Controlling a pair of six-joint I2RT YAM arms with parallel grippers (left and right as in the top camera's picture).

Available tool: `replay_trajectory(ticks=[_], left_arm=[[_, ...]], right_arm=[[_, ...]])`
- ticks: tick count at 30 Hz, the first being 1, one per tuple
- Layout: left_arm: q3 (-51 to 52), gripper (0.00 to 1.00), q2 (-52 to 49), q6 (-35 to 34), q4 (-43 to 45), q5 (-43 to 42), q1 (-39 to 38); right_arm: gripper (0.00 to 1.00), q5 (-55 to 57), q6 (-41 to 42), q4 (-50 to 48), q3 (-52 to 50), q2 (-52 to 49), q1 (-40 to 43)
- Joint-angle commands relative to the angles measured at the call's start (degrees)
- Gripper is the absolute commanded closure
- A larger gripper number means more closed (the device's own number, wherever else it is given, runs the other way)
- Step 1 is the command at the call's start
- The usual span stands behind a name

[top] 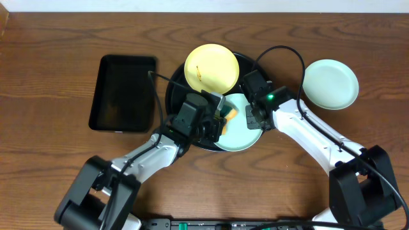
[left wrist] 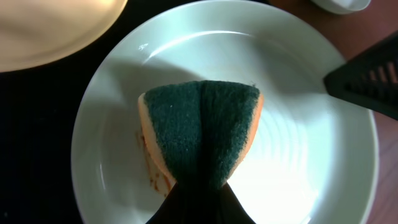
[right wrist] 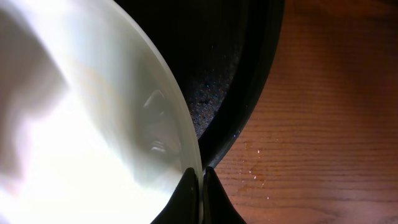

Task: Clean dirty plates on tray and stack at the side
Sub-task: 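Scrub the held pale blue plate with the sponge in left gripper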

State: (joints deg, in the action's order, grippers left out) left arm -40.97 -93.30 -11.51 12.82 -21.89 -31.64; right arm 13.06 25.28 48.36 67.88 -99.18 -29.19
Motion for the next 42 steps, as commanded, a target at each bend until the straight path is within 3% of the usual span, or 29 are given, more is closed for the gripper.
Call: replay_trajectory(ticks=[1,42], left_arm=[[-1.4,0.92,-2.3,1.2,0.9,0.6,-0.2],[-0.5,0.92,-7.6,1.2,5.2,1.9,-0.2]], right_arm=[[0.99,0.0,0.4,0.3,0.6,-0.9,-0.1],[0.99,0.0,0.3,0.3,0.6,-0.9,-0.1]])
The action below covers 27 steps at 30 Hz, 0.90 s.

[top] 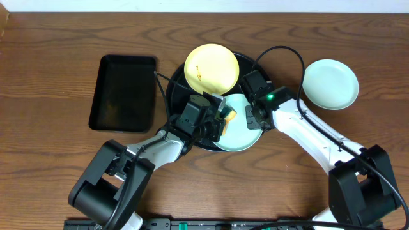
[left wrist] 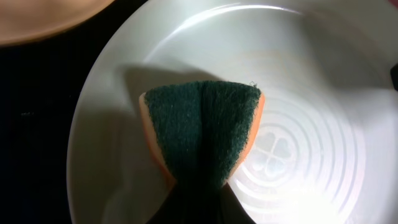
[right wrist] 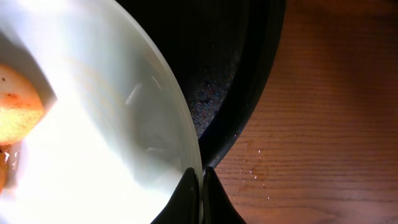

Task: Clean dirty plates on tray and stack at the side
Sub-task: 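Scrub the held pale blue plate with the sponge in left gripper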

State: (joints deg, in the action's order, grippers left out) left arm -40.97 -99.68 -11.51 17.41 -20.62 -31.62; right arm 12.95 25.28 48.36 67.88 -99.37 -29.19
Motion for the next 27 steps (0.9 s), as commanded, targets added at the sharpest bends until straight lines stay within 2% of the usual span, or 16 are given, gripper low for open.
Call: replay_trajectory(ticks=[1,10,27], left_arm=[[-0.5,0.92,-1.2,1.2,1.0,0.7,-0.2],[-0.5,0.92,-4.9,0.5,2.4,2.1,-0.2],[-0.5,0.92,-7.6,0.5,11.9,7.3,-0.2]], right_arm=[[0.99,0.1,0.3,0.3,0.6,-0.7,-0.1],[0.99,0.1,-1.3,-0.1,0.6,-0.7,-0.1],[0.99,0.1,-1.3,0.1,0.6,-0.7,-0.1]])
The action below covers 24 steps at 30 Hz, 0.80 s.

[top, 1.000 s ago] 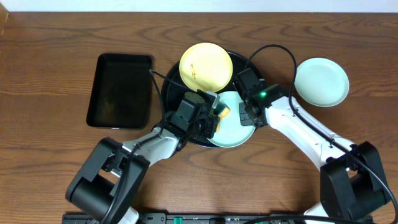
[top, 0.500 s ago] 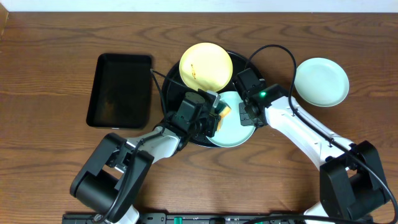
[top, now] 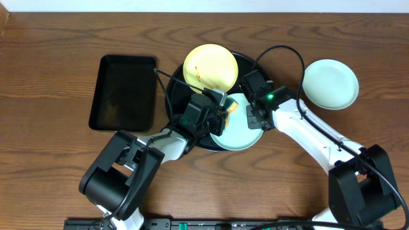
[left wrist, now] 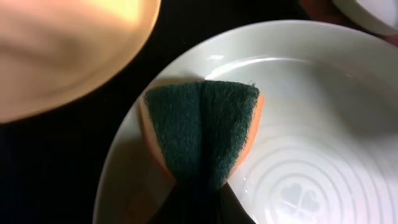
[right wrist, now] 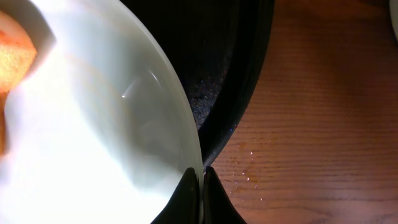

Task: Clean dirty plates on tray and stack at the side
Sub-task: 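Scrub the held pale blue plate with the sponge in left gripper, then return the sponge to the small black tray with the left gripper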

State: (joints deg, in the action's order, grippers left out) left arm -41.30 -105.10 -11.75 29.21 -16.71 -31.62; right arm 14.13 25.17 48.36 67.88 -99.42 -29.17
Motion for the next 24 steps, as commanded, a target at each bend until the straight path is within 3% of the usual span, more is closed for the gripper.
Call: replay_trajectory(ticks=[1,12,24], left_arm=[[-0.2,0.92,-2.3,0.8,0.6,3.4,-0.2],[-0.2,0.92,-7.0,0.8,9.6,3.3,-0.2],[-0.2,0.92,-8.7,0.7,27.1,1.6,-0.2]], right_arm=[[0.99,-1.1,-1.2,0.1,0.6,-0.6,-0.1],[0.99,-1.1,-1.2,-0.3,0.6,-0.6,-0.1],[0.99,-1.1,-1.2,-0.6,0.6,-0.6,-0.1]])
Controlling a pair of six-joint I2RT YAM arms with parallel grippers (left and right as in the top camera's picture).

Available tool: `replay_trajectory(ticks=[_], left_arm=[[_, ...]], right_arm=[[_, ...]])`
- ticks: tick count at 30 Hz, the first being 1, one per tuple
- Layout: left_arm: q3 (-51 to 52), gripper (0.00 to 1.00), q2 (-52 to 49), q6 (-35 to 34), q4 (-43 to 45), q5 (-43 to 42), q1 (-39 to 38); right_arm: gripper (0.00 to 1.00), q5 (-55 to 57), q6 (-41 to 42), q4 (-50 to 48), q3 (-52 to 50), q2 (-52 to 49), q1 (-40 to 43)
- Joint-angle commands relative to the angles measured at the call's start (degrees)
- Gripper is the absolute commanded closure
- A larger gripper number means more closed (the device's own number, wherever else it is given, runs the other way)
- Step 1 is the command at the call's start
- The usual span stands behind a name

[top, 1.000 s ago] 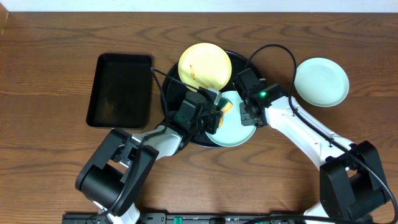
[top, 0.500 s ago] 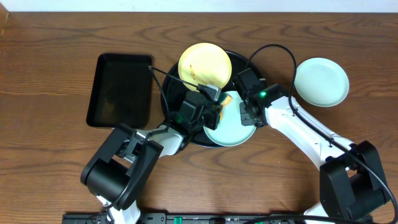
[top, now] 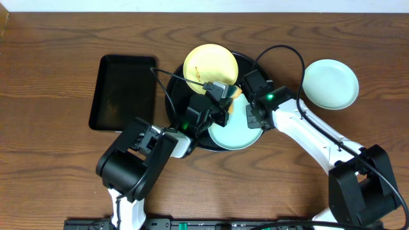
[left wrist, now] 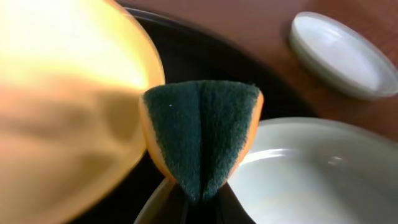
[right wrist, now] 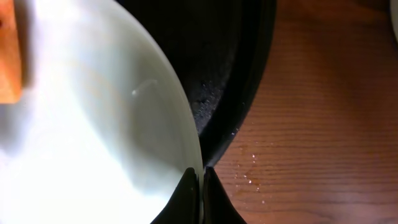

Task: Clean dirty plates on tray and stack at the side
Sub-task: 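Return the sponge to the small black tray with the left gripper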

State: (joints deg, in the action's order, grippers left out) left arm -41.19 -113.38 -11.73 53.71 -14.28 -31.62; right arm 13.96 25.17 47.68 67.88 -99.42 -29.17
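A pale green plate (top: 234, 131) lies in the round black tray (top: 176, 96), with a yellow plate (top: 209, 64) behind it. My left gripper (left wrist: 200, 194) is shut on a folded orange sponge with a dark green face (left wrist: 201, 134), raised above the green plate's (left wrist: 305, 171) far rim beside the yellow plate (left wrist: 68, 112). My right gripper (right wrist: 201, 177) is shut on the green plate's (right wrist: 93, 124) right rim, over the tray's wall (right wrist: 249, 81). A second pale green plate (top: 330, 84) sits on the table at the right.
A rectangular black tray (top: 124, 92) lies on the wooden table (top: 51, 160) to the left of the round tray. Cables run over the round tray from both arms. Small droplets dot the wood (right wrist: 249, 177) beside my right fingers.
My left gripper has lifted the sponge off the green plate and now holds it above the plate's far rim, tilted toward the yellow plate. The right gripper still pinches the rim.
The sponge rested on the green plate beside a reddish smear while my right gripper held the rim. Later the sponge sat at other spots on the plate and the smear no longer showed. Now the sponge is raised off the plate.
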Motion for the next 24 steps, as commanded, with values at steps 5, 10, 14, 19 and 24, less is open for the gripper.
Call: replay_trajectory(ticks=[5,10,14,19,24], left_arm=[[-0.3,0.92,0.7,-0.9,11.0,-3.3,-0.2],[-0.3,0.92,6.1,-2.4,11.7,-3.2,0.2],[-0.3,0.92,13.9,-5.5,5.3,-3.2,1.6],[-0.3,0.92,27.5,-5.7,-14.2,-3.2,5.7],[-0.3,0.92,38.9,-4.2,-32.0,-3.0,12.5]], right_arm=[[0.99,-0.9,-1.2,0.0,0.6,-0.6,-0.1],[0.99,-0.7,-1.3,-0.7,0.6,-0.6,-0.1],[0.99,0.1,-3.0,-2.1,0.8,-0.5,0.1],[0.99,4.9,-6.6,-2.7,3.7,-0.4,0.4],[0.99,10.3,-11.8,-2.6,9.6,-0.1,-0.2]])
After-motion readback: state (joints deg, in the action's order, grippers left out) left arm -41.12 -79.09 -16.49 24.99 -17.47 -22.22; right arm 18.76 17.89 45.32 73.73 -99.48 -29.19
